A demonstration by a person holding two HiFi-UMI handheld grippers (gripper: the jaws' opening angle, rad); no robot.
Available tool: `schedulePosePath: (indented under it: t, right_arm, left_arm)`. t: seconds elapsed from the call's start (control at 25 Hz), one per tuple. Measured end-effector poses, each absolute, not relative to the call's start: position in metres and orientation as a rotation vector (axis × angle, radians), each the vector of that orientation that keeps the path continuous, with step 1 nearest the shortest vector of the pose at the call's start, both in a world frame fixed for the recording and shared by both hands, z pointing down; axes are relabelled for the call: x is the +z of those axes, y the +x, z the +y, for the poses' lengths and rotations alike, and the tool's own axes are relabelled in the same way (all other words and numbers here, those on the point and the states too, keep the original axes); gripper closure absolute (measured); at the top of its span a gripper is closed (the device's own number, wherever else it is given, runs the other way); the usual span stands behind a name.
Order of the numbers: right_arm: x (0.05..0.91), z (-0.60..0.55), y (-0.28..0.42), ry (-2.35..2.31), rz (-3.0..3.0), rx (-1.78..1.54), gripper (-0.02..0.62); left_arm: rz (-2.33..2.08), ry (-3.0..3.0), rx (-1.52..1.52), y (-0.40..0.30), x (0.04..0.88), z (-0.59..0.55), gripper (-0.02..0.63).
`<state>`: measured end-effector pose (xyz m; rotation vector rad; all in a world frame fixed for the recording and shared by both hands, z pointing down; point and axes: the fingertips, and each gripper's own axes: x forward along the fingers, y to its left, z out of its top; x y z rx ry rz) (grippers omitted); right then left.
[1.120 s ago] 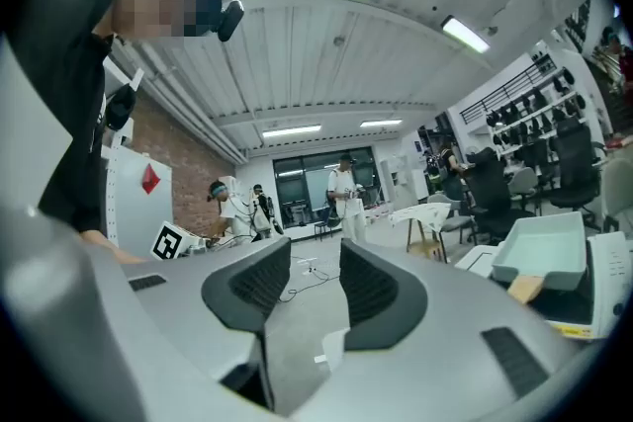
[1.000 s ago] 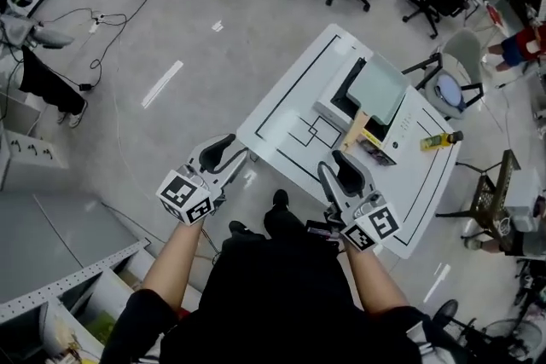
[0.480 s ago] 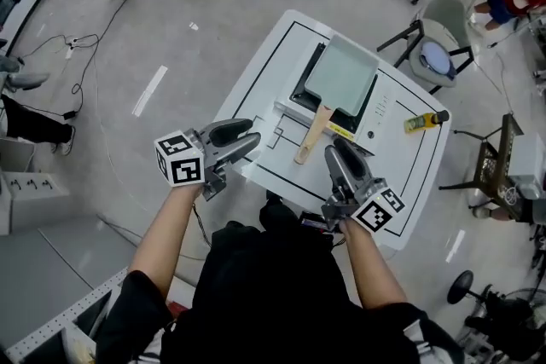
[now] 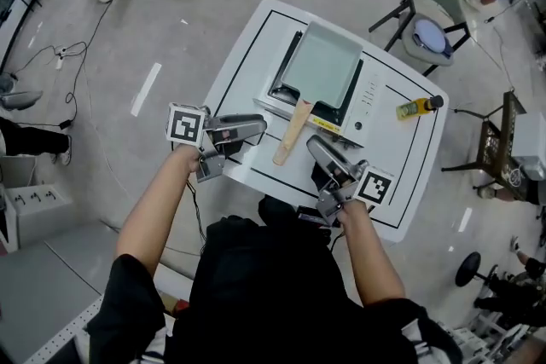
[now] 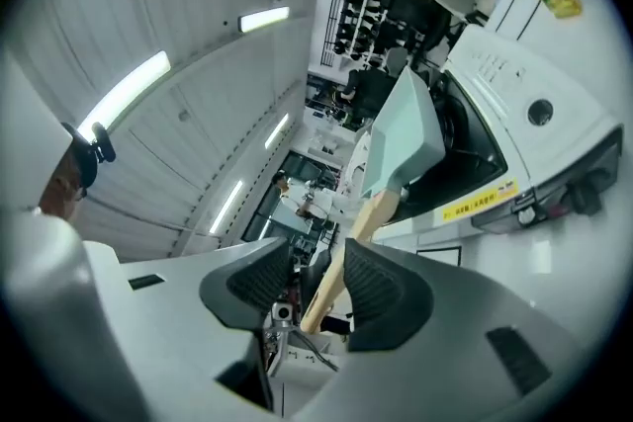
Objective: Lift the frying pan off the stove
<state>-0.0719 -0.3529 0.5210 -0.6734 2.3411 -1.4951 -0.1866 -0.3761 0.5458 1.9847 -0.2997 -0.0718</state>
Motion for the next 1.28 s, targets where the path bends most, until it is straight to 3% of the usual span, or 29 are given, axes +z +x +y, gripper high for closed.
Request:
schedulePosePath:
  t: [0.56, 1.28]
  right_arm:
    - [0.556, -0.345, -0.107, -0.466, 2.335, -1.782, 0.41]
    - [0.567, -0.359, -0.13, -0.411, 2.369, -1.824, 0.413]
  left_arm:
    - [-0.058, 1.58, -0.072, -0.127, 0.581, -0.384, 0.386]
    - [0.072, 1.541, -0.051, -0.094, 0.581, -0.389, 0.385]
